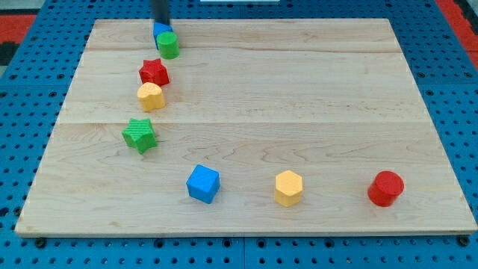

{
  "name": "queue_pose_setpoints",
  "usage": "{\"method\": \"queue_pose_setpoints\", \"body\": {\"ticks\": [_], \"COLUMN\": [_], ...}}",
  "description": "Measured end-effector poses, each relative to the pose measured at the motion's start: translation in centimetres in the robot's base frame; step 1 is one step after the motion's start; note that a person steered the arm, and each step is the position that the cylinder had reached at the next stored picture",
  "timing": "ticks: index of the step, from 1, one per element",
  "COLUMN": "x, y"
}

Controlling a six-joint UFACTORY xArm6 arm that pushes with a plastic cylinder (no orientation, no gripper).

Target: Push the blue triangle left to the green circle

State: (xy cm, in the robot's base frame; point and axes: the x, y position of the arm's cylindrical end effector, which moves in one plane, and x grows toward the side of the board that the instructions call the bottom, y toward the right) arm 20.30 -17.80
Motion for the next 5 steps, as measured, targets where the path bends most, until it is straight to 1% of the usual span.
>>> {"method": "queue_pose_setpoints", "body": {"ticks": [1, 2, 3, 4, 5], "x": [-0.3, -0.3, 2.9, 3.1, 2.5], "y": [0.8, 7.3, 7.1, 3.8, 2.2]}}
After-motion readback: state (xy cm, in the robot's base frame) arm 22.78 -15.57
